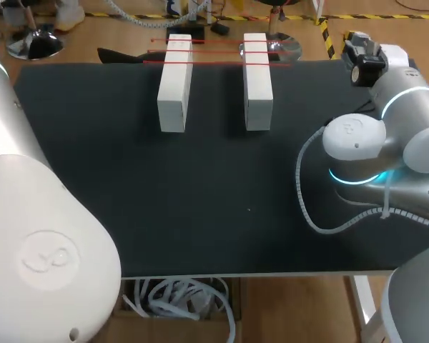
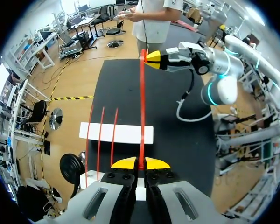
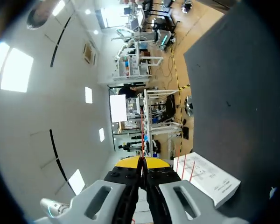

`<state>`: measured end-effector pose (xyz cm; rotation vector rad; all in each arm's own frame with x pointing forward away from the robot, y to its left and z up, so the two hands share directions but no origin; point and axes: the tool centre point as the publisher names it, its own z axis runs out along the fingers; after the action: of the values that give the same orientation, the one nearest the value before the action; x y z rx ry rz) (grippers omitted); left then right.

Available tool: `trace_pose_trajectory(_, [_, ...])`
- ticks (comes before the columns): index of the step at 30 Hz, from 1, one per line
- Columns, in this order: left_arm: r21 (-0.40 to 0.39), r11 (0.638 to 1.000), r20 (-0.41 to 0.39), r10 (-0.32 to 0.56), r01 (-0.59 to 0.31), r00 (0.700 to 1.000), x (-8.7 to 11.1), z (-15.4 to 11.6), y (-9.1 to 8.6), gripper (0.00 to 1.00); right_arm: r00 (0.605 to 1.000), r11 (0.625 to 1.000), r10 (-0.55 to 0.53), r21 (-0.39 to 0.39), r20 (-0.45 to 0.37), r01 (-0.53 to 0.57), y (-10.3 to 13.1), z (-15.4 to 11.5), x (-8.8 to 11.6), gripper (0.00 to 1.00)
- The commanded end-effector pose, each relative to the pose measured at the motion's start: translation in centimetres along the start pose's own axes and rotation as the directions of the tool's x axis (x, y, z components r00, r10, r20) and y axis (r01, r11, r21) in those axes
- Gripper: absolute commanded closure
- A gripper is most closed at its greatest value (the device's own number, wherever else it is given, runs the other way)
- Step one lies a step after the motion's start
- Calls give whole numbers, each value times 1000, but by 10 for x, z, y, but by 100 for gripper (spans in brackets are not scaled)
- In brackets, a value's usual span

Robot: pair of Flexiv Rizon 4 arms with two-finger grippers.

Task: Grab the tape and strap the tape.

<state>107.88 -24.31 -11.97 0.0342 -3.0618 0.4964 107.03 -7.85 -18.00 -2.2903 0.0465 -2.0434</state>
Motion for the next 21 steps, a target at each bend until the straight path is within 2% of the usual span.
trace_pose_trajectory(1, [-6, 1000, -2, -1, 1, 1000, -1, -1, -1, 100, 986, 986, -162, 44, -26, 163, 7, 7, 4, 100])
trace_pose_trajectory(3, [-6, 1000, -2, -1, 1, 1000, -1, -1, -1, 100, 960, 958, -277, 67, -42, 279, 8, 7, 7, 100])
trace_pose_trajectory(5, [-6, 1000, -2, -1, 1, 1000, -1, -1, -1, 100, 938, 933, -346, 95, -34, 348, 9, 8, 10, 100])
trace_pose_trajectory(6, [-6, 1000, -2, -1, 1, 1000, -1, -1, -1, 100, 911, 906, -412, 95, -23, 412, 10, 9, 10, 100])
trace_pose_trajectory(7, [-6, 1000, -2, -1, 1, 1000, -1, -1, -1, 100, 909, 904, -415, 107, -17, 415, 11, 9, 11, 100])
trace_pose_trajectory(10, [-6, 1000, -2, -1, 1, 1000, -1, -1, -1, 100, 865, 858, -501, 130, 5, 496, 15, 11, 11, 100])
trace_pose_trajectory(13, [-6, 1000, -2, -1, 1, 1000, -1, -1, -1, 100, 824, 818, -567, 123, 2, 563, 18, 12, 13, 100])
trace_pose_trajectory(16, [-6, 1000, -2, -1, 1, 1000, -1, -1, -1, 100, 798, 794, -603, 112, 12, 598, 21, 14, 15, 100])
trace_pose_trajectory(20, [-6, 1000, -2, -1, 1, 1000, -1, -1, -1, 100, 728, 724, -685, 104, 2, 682, 27, 15, 16, 100])
trace_pose_trajectory(21, [-6, 1000, -2, -1, 1, 1000, -1, -1, -1, 100, 699, 695, -716, 98, 0, 712, 29, 15, 16, 100])
